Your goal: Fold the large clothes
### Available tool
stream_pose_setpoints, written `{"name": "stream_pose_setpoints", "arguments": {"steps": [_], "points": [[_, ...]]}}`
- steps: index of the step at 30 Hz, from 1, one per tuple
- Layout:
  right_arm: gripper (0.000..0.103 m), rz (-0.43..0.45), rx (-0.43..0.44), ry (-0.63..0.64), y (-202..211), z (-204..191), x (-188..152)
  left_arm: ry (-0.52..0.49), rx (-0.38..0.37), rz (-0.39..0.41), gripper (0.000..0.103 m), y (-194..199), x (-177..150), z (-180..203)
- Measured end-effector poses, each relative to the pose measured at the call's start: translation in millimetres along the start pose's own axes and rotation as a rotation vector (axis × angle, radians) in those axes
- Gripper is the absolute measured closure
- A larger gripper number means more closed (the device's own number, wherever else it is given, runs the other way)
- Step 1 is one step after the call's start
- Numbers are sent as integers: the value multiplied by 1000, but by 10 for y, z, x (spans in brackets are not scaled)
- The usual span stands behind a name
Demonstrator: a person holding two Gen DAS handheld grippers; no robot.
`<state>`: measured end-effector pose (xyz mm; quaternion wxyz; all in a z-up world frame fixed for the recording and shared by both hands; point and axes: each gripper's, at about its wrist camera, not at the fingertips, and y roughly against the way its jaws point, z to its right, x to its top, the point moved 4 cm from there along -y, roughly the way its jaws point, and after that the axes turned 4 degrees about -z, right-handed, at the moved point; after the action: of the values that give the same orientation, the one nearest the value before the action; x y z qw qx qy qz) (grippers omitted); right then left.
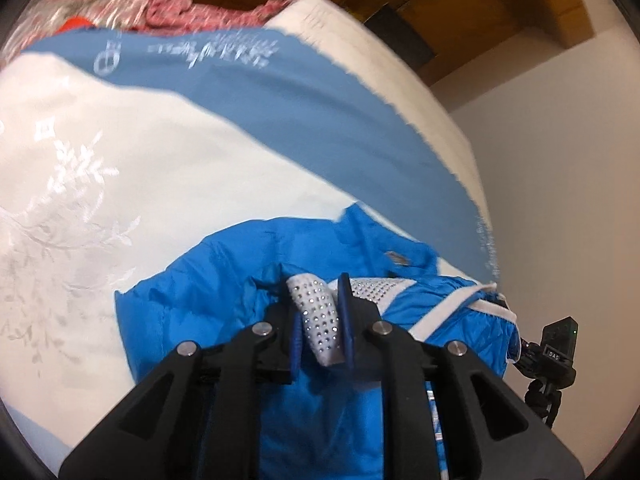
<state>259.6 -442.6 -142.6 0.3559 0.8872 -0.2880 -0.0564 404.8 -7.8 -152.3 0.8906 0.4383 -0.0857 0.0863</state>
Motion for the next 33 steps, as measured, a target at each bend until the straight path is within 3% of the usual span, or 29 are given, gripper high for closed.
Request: {"name": "stream_pose_setpoints", "arguments": {"steps": [1,4,6,7,9,10,12,15,17,19,20,21,23,24,26,30,33], "points": [[85,-10,-5,-12,-56,33,38,6,7,-14,84,-63,24,-36],[69,-27,45,-62,-105,95,77,32,-21,-52,82,-117,67,-93],[48,-11,100,-63,-17,71,52,44,-66,-64,77,-58,67,-99],[43,14,118,-49,82,38,26,43,-96,-62,74,17,64,-89],[41,43,128,-8,236,-22,-25,24,-135,-50,67,188,30,-55],[41,47,102,22,297,-59,-93,11,-142,-37,59,275,-1,-44],[41,45,10,77,341,-101,-209,-39,-95,24,46,459,-86,-22],[36,14,-142,161,262,-100,-418,-148,40,95,45,631,-220,8],[36,-19,-253,214,110,-73,-547,-228,145,76,45,573,-371,23],[36,-46,-283,232,-33,-58,-625,-274,201,22,45,412,-531,29],[38,-55,-292,238,-107,-60,-651,-287,224,9,45,352,-597,29],[48,-55,-313,248,-152,-69,-670,-295,243,5,46,304,-635,24],[70,-35,-415,287,-217,-108,-674,-318,297,12,65,210,-712,21],[84,-31,-429,290,-214,-134,-673,-320,307,13,77,209,-724,13],[93,-10,-386,265,-148,-179,-622,-306,310,41,88,247,-682,38],[97,70,-339,226,66,-301,-416,-262,276,137,92,415,-452,142],[97,79,-373,201,8,-241,-274,-270,324,141,93,280,-310,169]]}}
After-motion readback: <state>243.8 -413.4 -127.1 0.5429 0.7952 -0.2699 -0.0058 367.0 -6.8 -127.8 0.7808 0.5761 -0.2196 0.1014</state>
